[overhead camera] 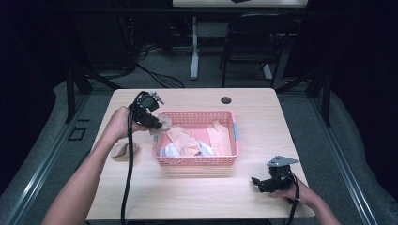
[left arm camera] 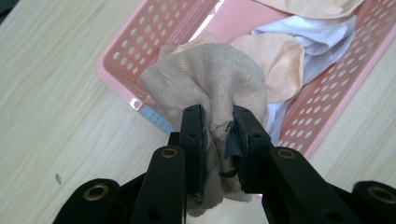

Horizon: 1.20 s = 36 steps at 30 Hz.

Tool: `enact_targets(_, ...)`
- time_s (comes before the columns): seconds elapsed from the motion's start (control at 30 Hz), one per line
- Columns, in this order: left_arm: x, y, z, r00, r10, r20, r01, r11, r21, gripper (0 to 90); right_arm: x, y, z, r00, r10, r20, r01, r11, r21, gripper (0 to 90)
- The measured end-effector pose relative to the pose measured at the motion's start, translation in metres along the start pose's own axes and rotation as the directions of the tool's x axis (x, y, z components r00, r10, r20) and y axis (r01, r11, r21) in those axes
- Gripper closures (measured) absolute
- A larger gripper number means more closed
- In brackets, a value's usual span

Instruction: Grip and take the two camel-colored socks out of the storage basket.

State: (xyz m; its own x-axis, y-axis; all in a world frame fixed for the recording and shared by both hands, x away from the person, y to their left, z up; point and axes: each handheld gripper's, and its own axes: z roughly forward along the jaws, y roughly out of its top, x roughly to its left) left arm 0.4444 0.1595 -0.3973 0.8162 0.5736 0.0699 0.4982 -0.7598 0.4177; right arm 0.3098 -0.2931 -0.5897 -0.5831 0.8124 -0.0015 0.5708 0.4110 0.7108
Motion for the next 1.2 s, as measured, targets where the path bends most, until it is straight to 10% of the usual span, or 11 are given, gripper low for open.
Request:
enact_targets(0.7,0.028,-0.049,-0.041,0.9930,-0.106,-0.052,0.105,0.9942,-0.024,75.3,0.000,0.000,0.000,1.0000,0.000,-0.001,0.000,1.000,0.001,0.0)
enact_targets(1.2,0.046,-0.104,-0.015,0.9749,-0.207,-0.081,0.211,0.9764,0.045,75.1,0.000,0.001,0.000,1.0000,0.000,-0.005,0.000,1.000,0.002,0.0)
